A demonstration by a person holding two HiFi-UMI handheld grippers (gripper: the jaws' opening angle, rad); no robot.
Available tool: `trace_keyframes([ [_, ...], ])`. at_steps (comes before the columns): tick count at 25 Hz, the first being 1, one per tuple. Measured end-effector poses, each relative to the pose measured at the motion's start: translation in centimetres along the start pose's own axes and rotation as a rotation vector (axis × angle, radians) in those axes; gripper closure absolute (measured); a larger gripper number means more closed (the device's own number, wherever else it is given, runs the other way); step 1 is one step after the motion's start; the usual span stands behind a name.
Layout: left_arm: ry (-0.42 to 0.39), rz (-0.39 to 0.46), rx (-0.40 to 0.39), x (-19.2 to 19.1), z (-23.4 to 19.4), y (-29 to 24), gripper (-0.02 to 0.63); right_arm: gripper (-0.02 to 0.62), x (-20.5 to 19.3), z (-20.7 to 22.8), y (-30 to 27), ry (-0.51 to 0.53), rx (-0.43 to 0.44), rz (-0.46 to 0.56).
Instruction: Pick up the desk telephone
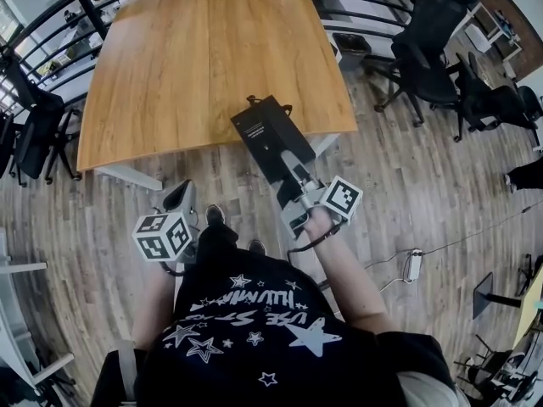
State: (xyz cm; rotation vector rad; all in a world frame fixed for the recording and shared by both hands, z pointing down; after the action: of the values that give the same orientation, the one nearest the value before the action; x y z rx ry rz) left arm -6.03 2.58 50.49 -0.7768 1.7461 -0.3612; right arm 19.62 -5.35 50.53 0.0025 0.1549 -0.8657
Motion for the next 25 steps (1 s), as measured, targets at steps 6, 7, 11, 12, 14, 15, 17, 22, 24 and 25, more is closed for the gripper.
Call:
trace_keyframes([
  [6, -0.012, -0.02, -0.02, -0.8, 0.4, 0.1, 0.604, 0.423, -1.4, 0.1, 0.6, 0.007, 0.0, -0.011],
  [7, -0.015, -0.021, -0.026, -0.8, 0.4, 0.1, 0.604, 0.423, -1.6, 0.1, 0.7, 0.004, 0.0, -0.007],
  [11, -0.028, -0.027, -0.048, -0.2, 0.8, -0.2, 0.604, 0.423, -1.5, 0.0, 0.9, -0.001, -0.009, 0.01],
  [12, -0.03, -0.03, -0.053, 0.0, 0.9, -0.1, 0.604, 0.423, -1.5, -0.2, 0.9, -0.001, -0.011, 0.016],
  [14, -0.032, -0.037, -0.06, 0.1, 0.7, 0.4, 0.604, 0.423, -1.8, -0.8, 0.9, -0.003, -0.007, 0.029],
  [15, -0.032, -0.04, -0.063, 0.1, 0.5, 0.8, 0.604, 0.423, -2.1, -1.1, 0.9, -0.005, -0.006, 0.036],
  [17, -0.034, -0.046, -0.069, -0.3, 0.0, 1.6, 0.604, 0.423, -2.9, -1.5, 1.1, -0.006, -0.008, 0.05],
  [22, -0.032, -0.036, -0.076, -2.6, -2.1, 4.1, 0.604, 0.423, -6.7, -1.4, 2.0, 0.0, -0.003, 0.075],
  [24, -0.029, -0.036, -0.08, -3.1, -2.6, 5.0, 0.604, 0.422, -7.8, -1.6, 2.3, 0.001, -0.006, 0.081],
  [25, -0.028, -0.038, -0.083, -3.3, -2.8, 5.5, 0.604, 0.422, -8.3, -1.7, 2.5, 0.002, -0.01, 0.082],
])
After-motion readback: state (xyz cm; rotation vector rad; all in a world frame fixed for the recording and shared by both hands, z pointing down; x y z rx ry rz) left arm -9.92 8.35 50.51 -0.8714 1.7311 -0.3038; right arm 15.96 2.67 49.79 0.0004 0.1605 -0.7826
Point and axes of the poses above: the fingertips, and each gripper's own axes: y backward along the fingers, z to its right, x out of its top, the point moved 3 cm from there along y, backward along the fingers, and after that the axes turned 7 degrees about -z, right-handed, at the moved point
